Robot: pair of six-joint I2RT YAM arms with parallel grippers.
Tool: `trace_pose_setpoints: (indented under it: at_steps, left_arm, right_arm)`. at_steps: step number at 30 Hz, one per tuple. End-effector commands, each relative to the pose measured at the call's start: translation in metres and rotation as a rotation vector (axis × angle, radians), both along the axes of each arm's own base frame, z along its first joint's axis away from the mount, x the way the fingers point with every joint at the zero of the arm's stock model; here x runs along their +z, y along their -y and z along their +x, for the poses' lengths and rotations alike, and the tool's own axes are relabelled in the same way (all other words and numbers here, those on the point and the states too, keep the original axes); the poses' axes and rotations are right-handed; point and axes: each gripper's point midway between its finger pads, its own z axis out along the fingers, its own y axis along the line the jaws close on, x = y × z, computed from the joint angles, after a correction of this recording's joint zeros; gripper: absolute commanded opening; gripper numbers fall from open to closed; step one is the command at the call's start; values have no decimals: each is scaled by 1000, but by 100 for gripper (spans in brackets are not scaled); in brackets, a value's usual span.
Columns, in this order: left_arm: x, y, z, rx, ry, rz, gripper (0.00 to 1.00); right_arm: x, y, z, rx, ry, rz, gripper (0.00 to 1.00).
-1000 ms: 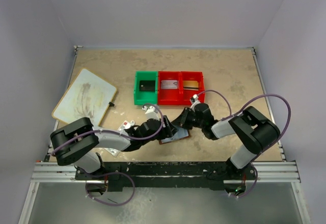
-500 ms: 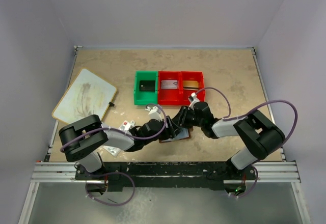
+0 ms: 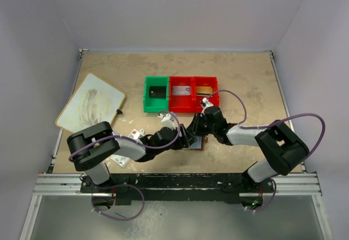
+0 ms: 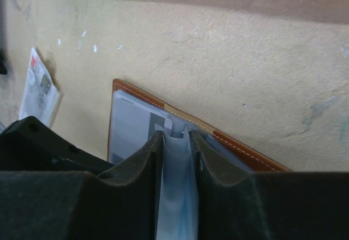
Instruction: Take the credit cards out of the card holder
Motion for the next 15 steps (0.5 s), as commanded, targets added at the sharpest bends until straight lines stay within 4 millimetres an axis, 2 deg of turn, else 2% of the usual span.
trace_pose_setpoints:
  at_steps: [1,4,7,15]
  left_arm:
    - [13,8,3,-30,49,7,65]
    - [14,6,3,-31,55,21,65]
    - [14,0,3,-22,59,41,65]
    - [12,-22,5,35,69,102,66]
  right_arm:
    - [-33,37,-12,-35,-64,-210,21]
    - [-30,35,-12,-39,-57,-191,9]
    - [-27,24,-20,-31,-93,-104,0]
    - [-30,17,-23,-53,-113,11,0]
